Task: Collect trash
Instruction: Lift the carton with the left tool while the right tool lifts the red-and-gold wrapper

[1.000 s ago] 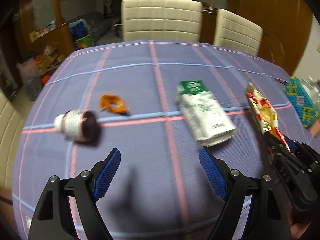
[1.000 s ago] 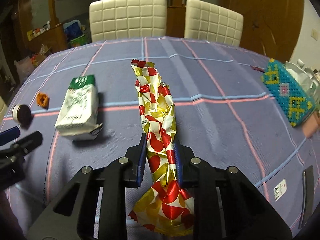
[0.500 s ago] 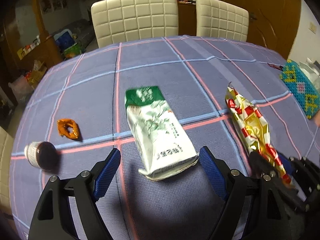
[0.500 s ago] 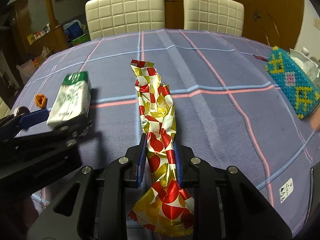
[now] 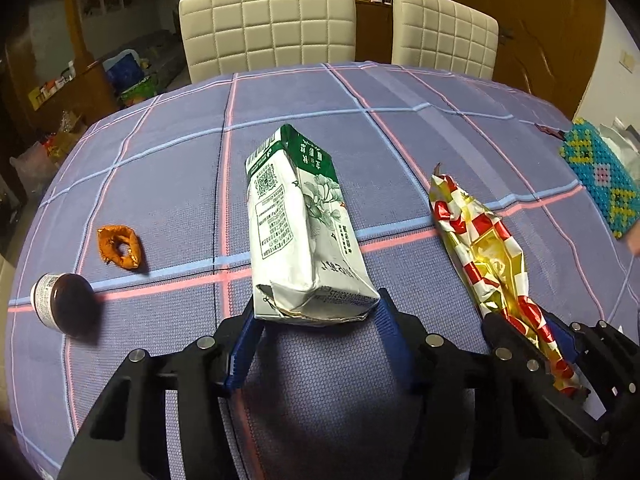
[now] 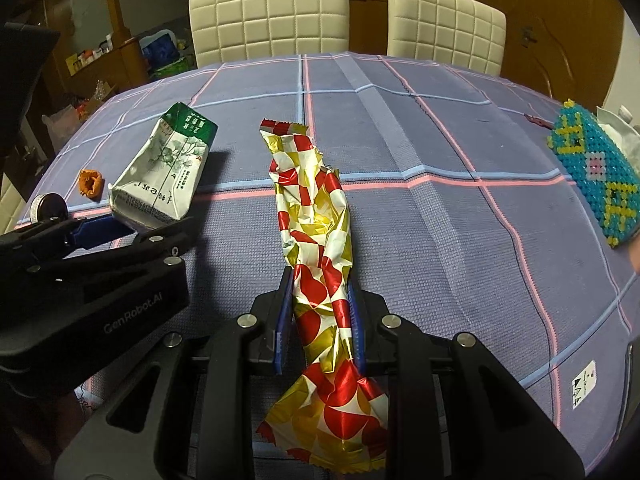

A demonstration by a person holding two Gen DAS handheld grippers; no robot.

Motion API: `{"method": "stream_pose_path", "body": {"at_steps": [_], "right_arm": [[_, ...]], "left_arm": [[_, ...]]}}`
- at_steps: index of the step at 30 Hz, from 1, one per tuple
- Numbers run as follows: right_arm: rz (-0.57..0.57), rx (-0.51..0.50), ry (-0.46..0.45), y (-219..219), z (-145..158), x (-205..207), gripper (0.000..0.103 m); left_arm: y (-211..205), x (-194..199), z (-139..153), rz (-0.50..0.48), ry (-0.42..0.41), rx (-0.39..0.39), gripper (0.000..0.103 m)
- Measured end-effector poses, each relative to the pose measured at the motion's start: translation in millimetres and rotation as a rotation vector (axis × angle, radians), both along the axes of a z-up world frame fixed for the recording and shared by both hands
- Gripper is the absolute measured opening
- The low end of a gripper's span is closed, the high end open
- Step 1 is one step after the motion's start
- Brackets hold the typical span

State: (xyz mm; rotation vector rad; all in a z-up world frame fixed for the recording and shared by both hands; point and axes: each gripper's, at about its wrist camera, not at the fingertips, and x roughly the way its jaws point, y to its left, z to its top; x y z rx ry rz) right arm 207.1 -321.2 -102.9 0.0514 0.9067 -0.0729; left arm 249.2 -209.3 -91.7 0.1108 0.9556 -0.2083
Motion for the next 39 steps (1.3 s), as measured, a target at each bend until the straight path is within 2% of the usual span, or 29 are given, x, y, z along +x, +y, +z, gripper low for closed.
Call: {"method": "stream_pose_path", "body": {"at_steps": [9, 18, 21, 25, 39], "right_arm": [[0.013, 0.008, -0.004, 0.6, 1.1, -2.2, 0.026], [0.040, 0.011, -0.034, 11.6, 12.1, -15.3, 0.026], [0.051, 0.009, -0.042, 20.4, 17.6, -22.0, 0.026], [0.071, 0.014, -0.048, 33.6, 26.1, -33.4, 0.026], [0.155, -0.048, -0.122, 94.2, 60.8, -81.7, 0.026]], "left_arm": [[0.3, -3.9, 2.4, -0.002, -0.014, 0.011, 0.053], [13.8, -24.7, 20.6, 0.013, -0.054, 0.017, 0.053], [23.1, -35.3, 28.3, 0.026, -0.070, 0.016, 0.053], [37.7, -48.8, 35.9, 0.044, -0.079, 0.018, 0.042], [96.9, -104.1, 64.4, 0.113, -0.170, 0.015, 0.039]]}}
